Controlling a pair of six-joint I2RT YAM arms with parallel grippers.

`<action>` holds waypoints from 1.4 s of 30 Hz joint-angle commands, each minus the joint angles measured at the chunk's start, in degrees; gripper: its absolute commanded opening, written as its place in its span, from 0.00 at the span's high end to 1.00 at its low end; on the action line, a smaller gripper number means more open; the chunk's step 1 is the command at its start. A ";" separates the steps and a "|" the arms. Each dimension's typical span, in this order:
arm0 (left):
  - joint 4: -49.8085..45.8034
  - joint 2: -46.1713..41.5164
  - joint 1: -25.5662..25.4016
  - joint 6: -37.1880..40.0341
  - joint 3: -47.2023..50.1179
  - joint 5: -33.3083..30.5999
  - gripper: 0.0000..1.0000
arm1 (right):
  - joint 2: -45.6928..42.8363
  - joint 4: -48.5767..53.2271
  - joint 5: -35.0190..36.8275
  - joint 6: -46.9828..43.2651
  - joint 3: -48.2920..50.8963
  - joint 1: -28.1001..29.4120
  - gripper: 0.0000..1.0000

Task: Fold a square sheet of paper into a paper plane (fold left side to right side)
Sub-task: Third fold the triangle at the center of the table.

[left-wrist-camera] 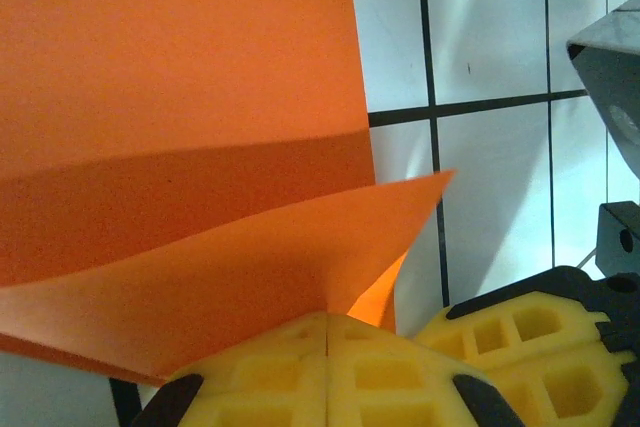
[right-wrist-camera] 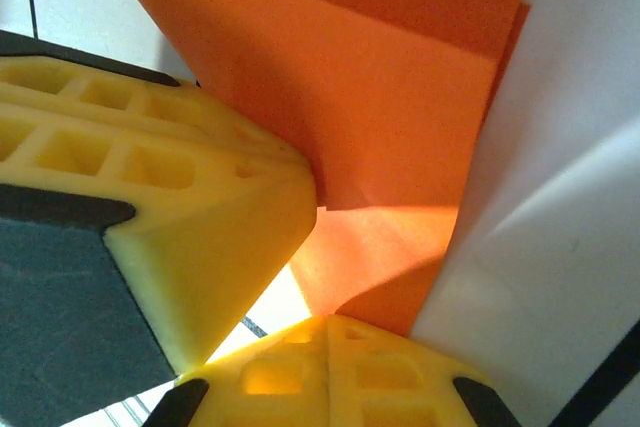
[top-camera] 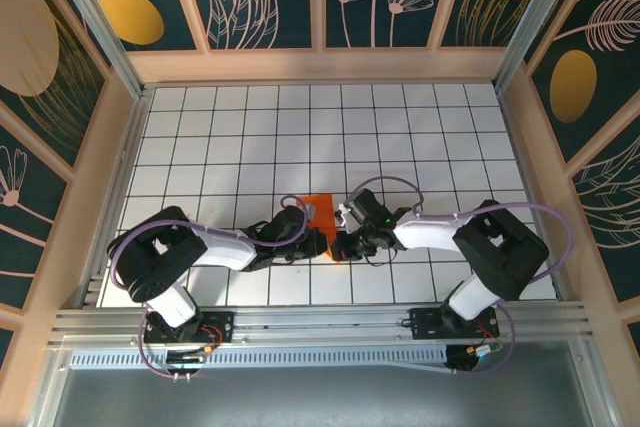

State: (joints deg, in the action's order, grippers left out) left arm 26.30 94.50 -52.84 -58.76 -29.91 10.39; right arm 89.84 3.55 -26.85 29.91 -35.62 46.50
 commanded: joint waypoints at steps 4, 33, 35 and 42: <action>-3.93 1.74 1.29 -1.44 0.72 -3.12 0.93 | 4.44 9.23 10.77 -1.52 1.89 0.06 1.00; -12.75 -9.65 18.89 13.10 1.77 -2.79 0.93 | 4.56 9.10 9.56 -1.50 1.26 0.26 1.00; -14.68 -12.82 18.61 14.67 1.65 -2.27 0.94 | 4.32 8.94 9.69 -1.52 1.16 0.26 1.00; -9.77 -18.01 11.69 12.98 3.71 2.28 0.95 | 3.84 8.32 9.89 -0.93 1.34 0.26 1.00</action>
State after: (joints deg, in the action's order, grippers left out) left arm 15.03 76.64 -38.61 -45.84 -27.51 10.31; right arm 90.48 4.99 -26.87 28.93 -36.77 46.52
